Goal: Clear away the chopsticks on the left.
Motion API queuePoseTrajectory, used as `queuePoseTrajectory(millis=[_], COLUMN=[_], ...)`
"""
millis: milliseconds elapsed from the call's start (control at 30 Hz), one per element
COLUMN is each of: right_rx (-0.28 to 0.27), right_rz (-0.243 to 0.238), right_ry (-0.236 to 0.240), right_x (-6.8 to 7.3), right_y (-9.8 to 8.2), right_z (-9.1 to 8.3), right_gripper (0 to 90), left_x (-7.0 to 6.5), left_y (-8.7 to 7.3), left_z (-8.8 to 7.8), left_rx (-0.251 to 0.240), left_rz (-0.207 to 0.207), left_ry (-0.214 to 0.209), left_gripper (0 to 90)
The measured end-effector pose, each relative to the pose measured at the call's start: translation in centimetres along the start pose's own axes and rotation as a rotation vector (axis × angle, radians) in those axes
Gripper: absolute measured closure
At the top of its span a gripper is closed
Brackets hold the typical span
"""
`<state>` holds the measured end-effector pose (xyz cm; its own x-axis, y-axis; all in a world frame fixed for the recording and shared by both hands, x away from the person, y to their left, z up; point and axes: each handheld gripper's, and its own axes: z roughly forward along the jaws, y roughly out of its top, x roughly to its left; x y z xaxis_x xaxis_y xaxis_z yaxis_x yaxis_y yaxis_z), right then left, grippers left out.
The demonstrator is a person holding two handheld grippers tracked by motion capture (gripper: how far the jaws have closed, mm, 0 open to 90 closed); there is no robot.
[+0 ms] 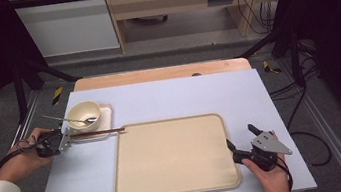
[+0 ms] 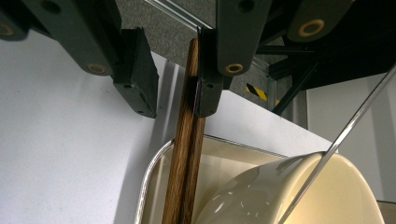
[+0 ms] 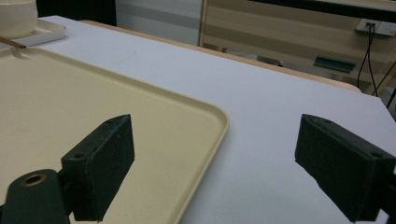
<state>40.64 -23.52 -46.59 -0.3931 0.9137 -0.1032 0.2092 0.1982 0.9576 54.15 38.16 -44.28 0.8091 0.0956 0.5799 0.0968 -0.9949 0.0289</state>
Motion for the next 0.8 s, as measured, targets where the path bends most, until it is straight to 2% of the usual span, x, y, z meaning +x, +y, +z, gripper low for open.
queuePoseTrajectory(millis=[433, 800], right_rx=[0.003, 0.003], right_rz=[0.001, 0.001], right_ry=[0.004, 0.002], right_x=[-0.01, -0.05], right_y=[-0.04, -0.07], right_z=[0.07, 0.11], right_gripper=[12.3, 12.3], left_x=[0.12, -0.04], left_y=[0.30, 0.53], left_z=[0.38, 0.70], left_rx=[0.010, 0.025], left_rz=[0.015, 0.041], left_ry=[-0.015, -0.010], left_gripper=[71.7, 77.3])
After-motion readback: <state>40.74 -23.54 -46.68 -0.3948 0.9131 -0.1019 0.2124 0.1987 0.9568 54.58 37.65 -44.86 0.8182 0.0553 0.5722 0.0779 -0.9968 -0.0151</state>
